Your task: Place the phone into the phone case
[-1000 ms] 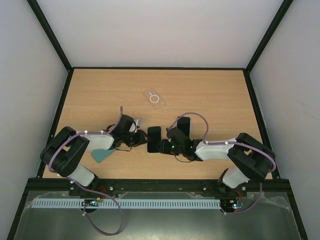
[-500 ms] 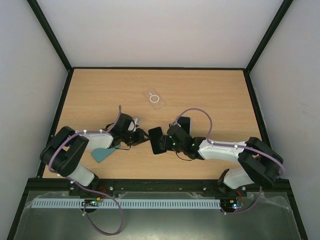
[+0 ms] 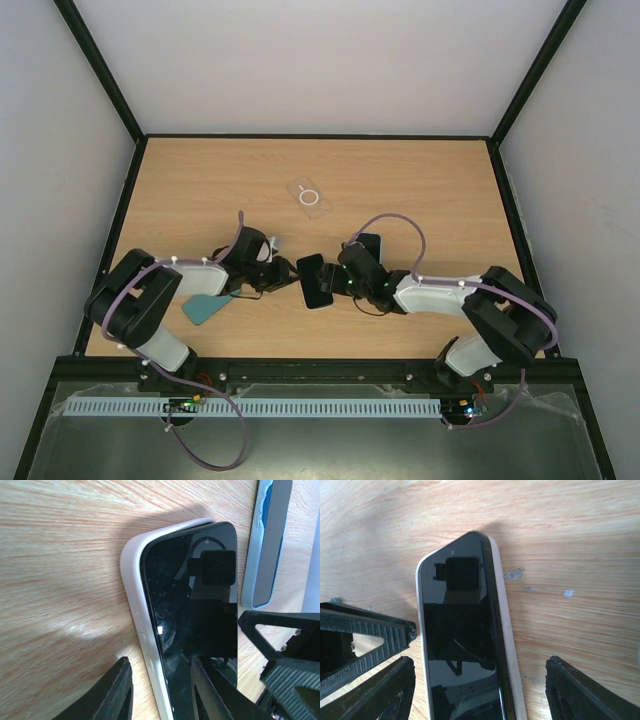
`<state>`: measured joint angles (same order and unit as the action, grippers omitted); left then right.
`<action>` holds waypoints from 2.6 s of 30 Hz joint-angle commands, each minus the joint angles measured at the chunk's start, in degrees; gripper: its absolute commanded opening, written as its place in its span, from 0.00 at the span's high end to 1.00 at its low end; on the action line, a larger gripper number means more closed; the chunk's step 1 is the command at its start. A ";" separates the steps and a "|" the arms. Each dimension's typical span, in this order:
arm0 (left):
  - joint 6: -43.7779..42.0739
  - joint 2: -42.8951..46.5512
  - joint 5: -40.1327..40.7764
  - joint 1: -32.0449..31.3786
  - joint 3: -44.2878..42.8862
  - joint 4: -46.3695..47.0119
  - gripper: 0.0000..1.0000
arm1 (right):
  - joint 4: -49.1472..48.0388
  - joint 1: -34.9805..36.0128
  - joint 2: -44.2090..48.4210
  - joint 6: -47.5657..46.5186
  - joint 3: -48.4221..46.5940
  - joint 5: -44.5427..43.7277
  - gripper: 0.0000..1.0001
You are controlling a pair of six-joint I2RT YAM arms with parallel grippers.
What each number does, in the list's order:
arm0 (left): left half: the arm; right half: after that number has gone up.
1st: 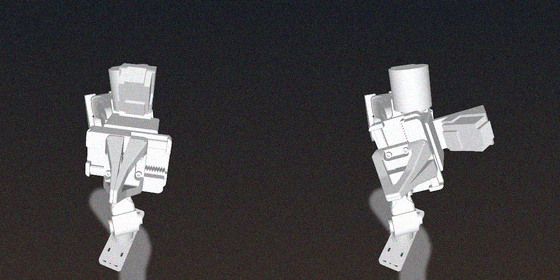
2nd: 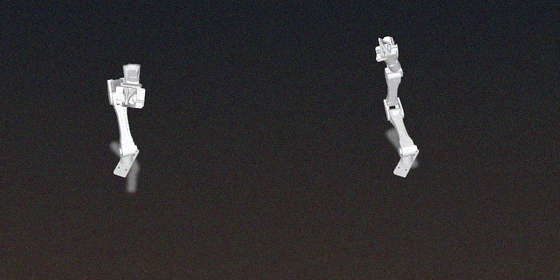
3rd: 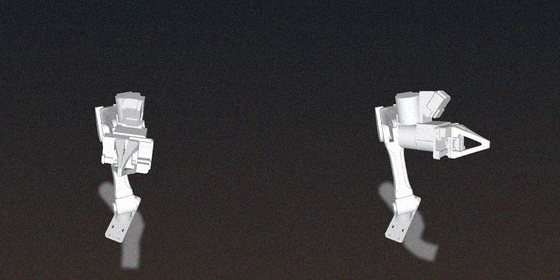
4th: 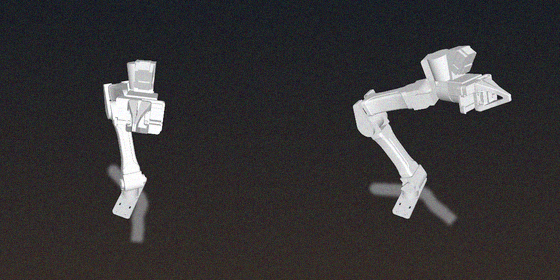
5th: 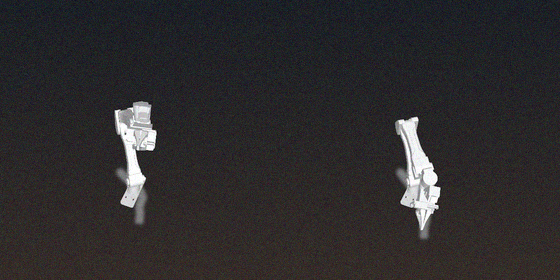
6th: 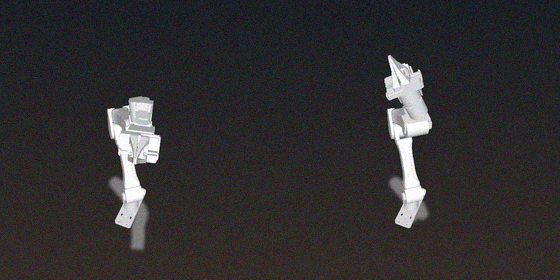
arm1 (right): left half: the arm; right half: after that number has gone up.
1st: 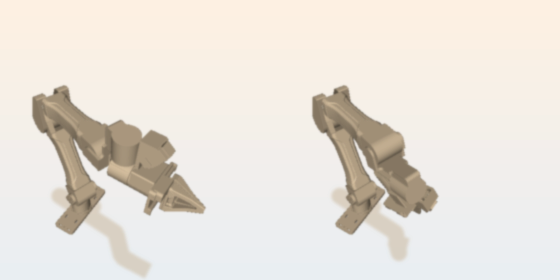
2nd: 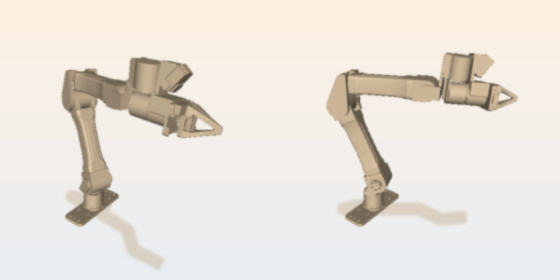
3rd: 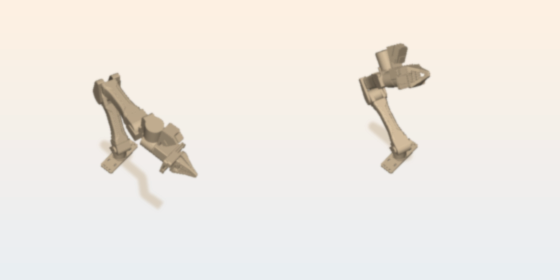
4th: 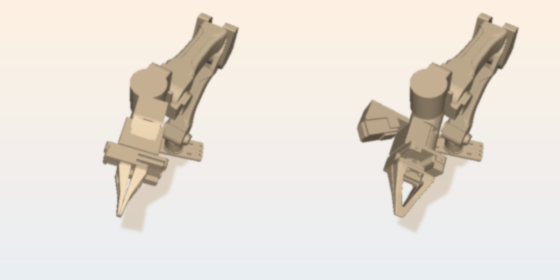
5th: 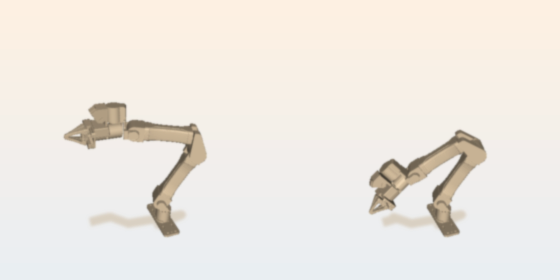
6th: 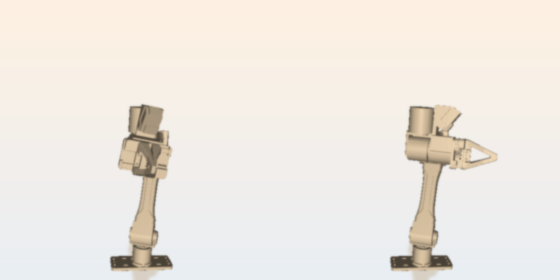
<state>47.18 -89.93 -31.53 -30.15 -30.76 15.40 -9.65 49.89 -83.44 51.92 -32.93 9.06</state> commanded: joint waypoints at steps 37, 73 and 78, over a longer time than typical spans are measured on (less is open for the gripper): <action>7.62 4.41 -1.15 -1.45 7.72 7.20 0.68 | -43.24 -0.76 -7.65 24.04 6.73 22.64 0.26; 6.09 6.83 2.51 -1.28 8.94 3.79 0.53 | -33.88 -1.47 -12.47 17.23 4.00 17.72 0.89; 6.57 11.90 -1.18 1.81 10.07 4.95 0.50 | -31.94 -1.55 -7.26 13.20 4.67 16.47 0.91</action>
<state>53.25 -82.50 -29.47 -30.37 -22.26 20.10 -42.00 48.34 -96.29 69.41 -26.89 27.88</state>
